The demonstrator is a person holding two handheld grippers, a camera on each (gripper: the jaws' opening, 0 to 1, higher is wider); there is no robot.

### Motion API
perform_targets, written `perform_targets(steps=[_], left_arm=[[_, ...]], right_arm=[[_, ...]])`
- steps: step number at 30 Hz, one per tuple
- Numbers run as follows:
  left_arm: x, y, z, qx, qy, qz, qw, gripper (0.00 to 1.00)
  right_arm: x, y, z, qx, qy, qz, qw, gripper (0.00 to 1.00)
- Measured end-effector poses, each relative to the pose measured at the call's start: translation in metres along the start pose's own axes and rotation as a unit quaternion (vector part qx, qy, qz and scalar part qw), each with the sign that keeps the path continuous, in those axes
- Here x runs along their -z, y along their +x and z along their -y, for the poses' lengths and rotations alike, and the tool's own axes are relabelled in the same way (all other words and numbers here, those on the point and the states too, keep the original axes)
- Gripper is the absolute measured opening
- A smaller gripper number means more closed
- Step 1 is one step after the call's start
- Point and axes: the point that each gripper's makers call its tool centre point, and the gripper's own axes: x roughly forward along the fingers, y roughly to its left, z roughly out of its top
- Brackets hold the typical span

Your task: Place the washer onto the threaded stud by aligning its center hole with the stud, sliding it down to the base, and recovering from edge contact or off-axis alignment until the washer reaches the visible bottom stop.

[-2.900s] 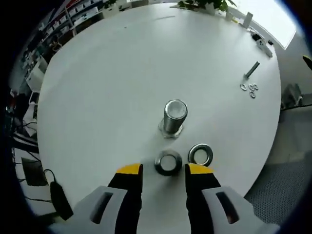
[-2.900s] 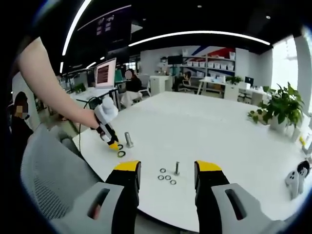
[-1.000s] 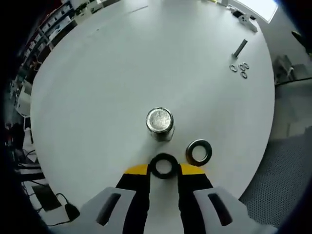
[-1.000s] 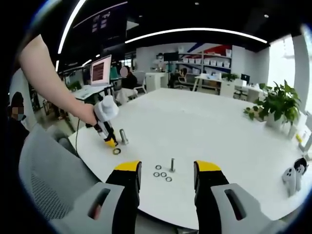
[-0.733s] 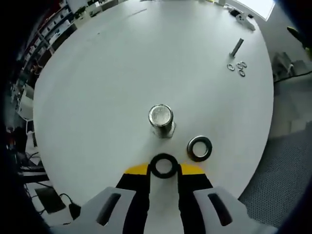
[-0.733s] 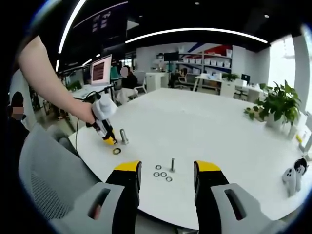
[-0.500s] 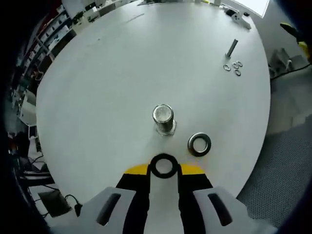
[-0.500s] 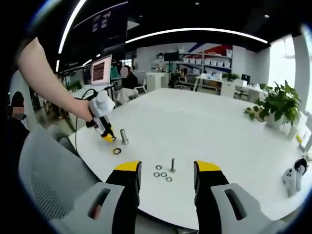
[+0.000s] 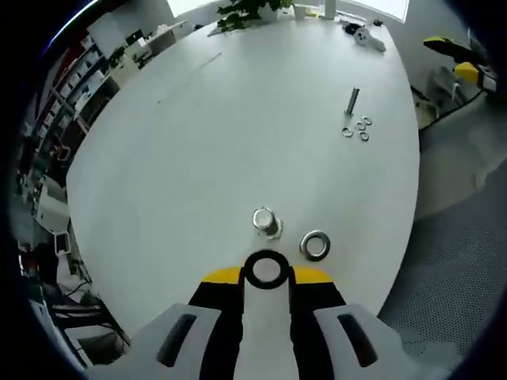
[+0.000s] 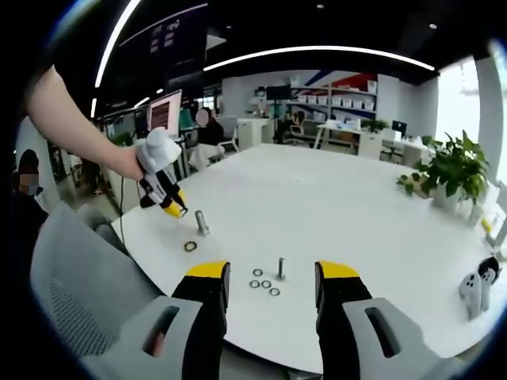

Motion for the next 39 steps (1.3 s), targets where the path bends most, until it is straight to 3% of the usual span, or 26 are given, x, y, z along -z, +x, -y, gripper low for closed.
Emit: perform_targets(steps=[10,19,39], left_arm=[[-0.023,0.005,-0.008,-0.001,0.013,0.014,0.9998,0.19],[-0.033,0.011,-0.010,0.002,0.021,0.006,0.9998,0.19],[-0.031,0.025,-0.006,0.014,0.057,-0.021,0.9980,0.19]], right_arm=[[0.001,0.000,0.000,0.001,0.000,-0.001,1.0000,0.45],[0.000,-0.001,0.002,0.004,0.002,0.001,1.0000,0.45],[0.001,0.000,0.004,0.009,0.001,-0.002,1.0000,0.45]])
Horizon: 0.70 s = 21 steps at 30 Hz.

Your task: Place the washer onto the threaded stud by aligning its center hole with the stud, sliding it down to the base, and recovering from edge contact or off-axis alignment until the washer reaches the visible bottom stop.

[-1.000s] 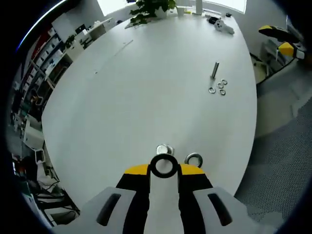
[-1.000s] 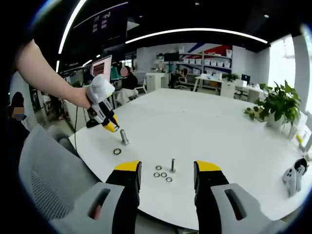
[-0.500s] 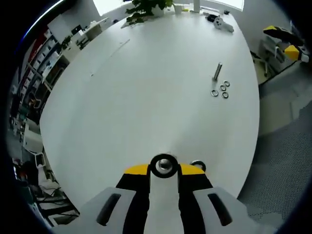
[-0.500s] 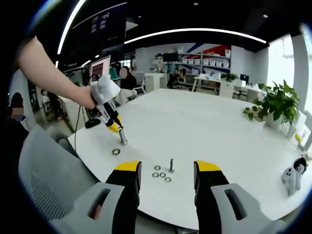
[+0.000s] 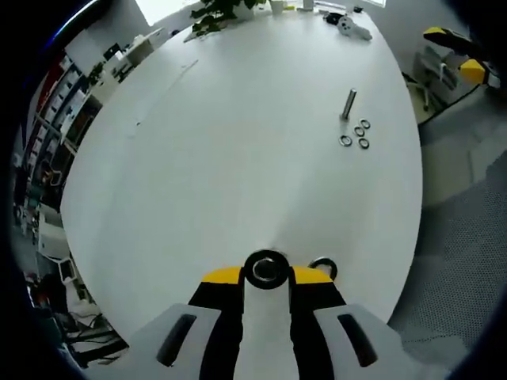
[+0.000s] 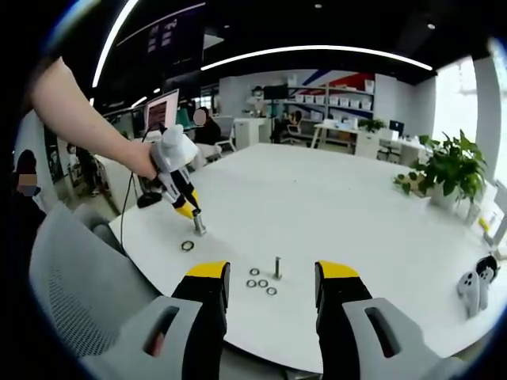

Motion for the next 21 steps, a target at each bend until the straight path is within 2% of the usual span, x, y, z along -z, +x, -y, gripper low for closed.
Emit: perform_targets(steps=[21], left_arm=[[0.010,0.040,0.002,0.024,0.005,-0.028,0.9993,0.19]], right_arm=[[0.005,0.001,0.003,0.007,-0.004,-0.014,0.9999,0.45]])
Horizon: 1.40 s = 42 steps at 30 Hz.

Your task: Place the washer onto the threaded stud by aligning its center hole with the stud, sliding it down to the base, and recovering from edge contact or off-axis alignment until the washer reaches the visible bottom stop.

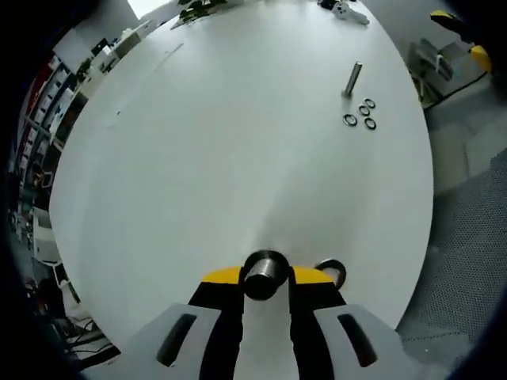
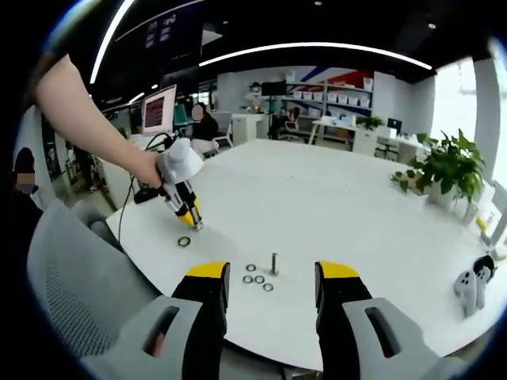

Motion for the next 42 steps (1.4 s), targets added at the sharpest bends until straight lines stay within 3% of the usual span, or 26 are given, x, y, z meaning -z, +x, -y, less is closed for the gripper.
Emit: perform_targets(steps=[15,21,25,30,33,42], left_arm=[[0.000,0.007,0.003,0.009,-0.010,0.000,0.9999,0.20],[0.001,0.004,0.007,0.000,0.006,-0.004,1.0000,0.21],[-0.001,0.000,0.008,-0.005,-0.008,0.002,1.0000,0.22],[-0.001,-0.009,0.006,-0.018,-0.022,0.012,0.9995,0.29],[0.001,-0.018,0.006,-0.021,-0.048,0.022,0.9984,0.29],[0.018,-0.029,0.015,-0.026,-0.109,0.038,0.9929,0.31]], right_arm=[[0.002,0.001,-0.001,-0.001,-0.005,-0.006,1.0000,0.45],[0.002,0.000,-0.001,-0.001,-0.004,-0.005,1.0000,0.45],[0.002,0.000,-0.001,-0.002,-0.004,-0.005,1.0000,0.45],[0.001,0.000,-0.002,-0.003,-0.005,-0.003,1.0000,0.45],[0.002,0.000,-0.002,-0.005,-0.003,-0.004,1.0000,0.45],[0.001,0.001,-0.006,-0.013,-0.008,-0.004,0.9999,0.45]])
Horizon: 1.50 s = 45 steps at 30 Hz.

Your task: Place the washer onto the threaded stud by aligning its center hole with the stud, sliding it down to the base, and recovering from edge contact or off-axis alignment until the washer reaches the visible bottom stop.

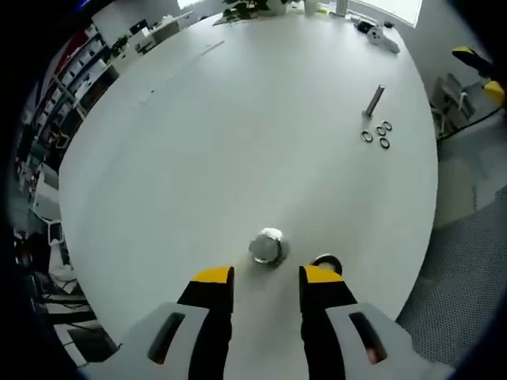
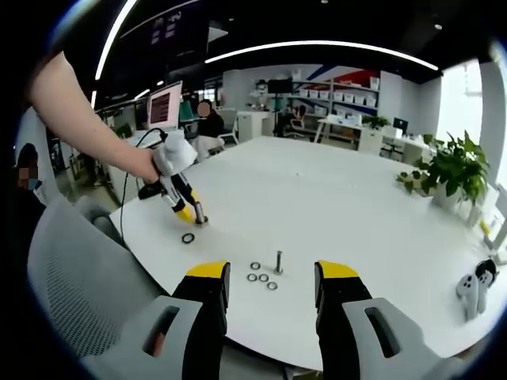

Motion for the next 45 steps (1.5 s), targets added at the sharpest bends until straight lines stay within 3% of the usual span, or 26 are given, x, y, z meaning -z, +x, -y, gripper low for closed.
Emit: perform_targets(steps=[7,14,20,31,45], left_arm=[[0.014,-0.003,0.016,0.012,-0.046,0.007,0.9989,0.33],[0.012,0.000,0.030,0.014,-0.064,0.018,0.9977,0.34],[0.013,0.014,0.032,0.020,-0.070,0.017,0.9972,0.34],[0.020,0.033,0.038,0.028,-0.060,0.002,0.9978,0.33],[0.013,0.035,0.044,0.028,-0.018,-0.010,0.9994,0.26]], right_arm=[[0.000,0.000,-0.001,-0.003,-0.001,-0.001,1.0000,0.45],[0.001,0.000,-0.002,-0.003,0.001,-0.001,1.0000,0.45],[0.001,0.000,-0.001,-0.001,0.000,-0.003,1.0000,0.45],[0.002,-0.001,0.002,0.007,0.002,-0.003,1.0000,0.45],[0.001,-0.002,0.005,0.012,0.007,0.001,0.9999,0.45]])
